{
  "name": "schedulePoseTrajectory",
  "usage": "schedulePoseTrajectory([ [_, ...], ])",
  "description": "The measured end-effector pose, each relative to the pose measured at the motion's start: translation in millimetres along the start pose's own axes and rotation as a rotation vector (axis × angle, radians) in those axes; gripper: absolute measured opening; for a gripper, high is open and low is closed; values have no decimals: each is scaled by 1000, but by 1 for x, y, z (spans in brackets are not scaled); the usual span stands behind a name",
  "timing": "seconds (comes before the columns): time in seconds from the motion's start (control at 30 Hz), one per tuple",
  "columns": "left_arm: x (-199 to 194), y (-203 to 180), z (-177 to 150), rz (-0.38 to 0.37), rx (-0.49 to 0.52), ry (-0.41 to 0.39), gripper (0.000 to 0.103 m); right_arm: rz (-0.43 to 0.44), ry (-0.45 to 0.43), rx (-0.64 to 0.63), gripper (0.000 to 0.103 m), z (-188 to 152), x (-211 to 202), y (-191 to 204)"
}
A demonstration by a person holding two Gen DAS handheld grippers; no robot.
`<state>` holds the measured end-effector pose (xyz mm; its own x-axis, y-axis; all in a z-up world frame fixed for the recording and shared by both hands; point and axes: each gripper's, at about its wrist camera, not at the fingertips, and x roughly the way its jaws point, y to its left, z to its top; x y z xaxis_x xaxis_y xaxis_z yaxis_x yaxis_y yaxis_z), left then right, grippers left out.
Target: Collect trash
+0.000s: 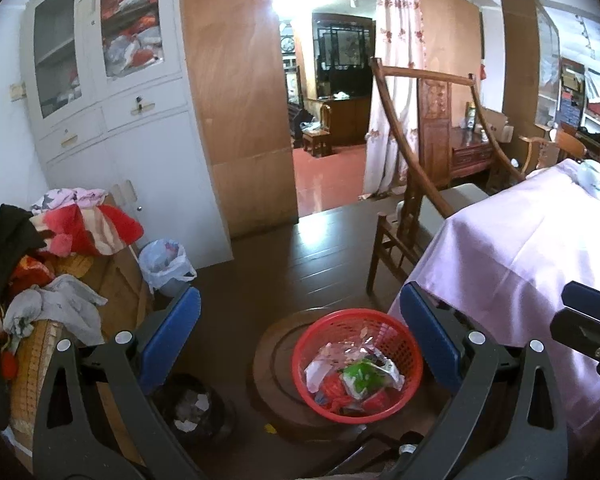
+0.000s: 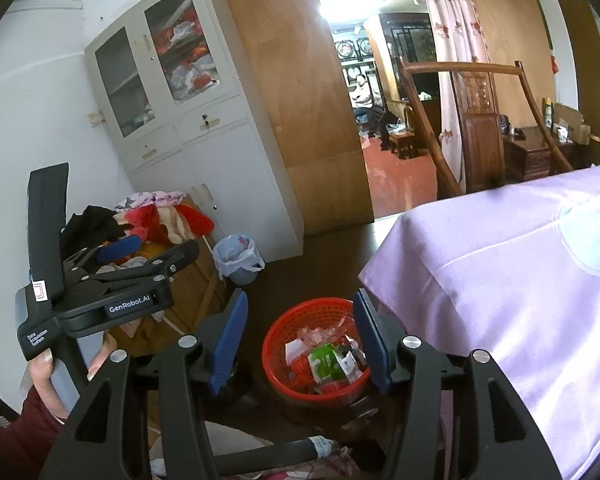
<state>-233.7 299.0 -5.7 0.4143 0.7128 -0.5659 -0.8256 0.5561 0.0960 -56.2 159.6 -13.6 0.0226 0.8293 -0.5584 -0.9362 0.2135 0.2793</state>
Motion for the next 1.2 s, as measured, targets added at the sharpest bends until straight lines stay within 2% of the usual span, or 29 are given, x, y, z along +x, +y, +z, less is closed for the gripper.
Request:
schedulePoseTrajectory([
  [0.27, 19, 15, -8, 71, -39, 3, 96, -17, 56, 16, 58, -3, 25, -5],
  [0.7, 69, 35, -20, 117, -109, 105, 96, -22, 126, 47, 60, 6, 57, -14],
  [0.83, 79, 35, -27, 86, -121, 162, 96, -20, 165, 45, 62, 0, 71, -12],
  [0.97, 83, 27, -45, 18, -125, 266, 96, -69, 218, 16, 72, -13, 80, -8],
  [1.1, 77, 23, -82, -14, -116, 386, 96, -125, 258, -9, 72, -26, 87, -8],
  [1.2, 74, 23, -90, -67, -153, 412, 96, -134, 293, 5, 72, -36, 92, -9],
])
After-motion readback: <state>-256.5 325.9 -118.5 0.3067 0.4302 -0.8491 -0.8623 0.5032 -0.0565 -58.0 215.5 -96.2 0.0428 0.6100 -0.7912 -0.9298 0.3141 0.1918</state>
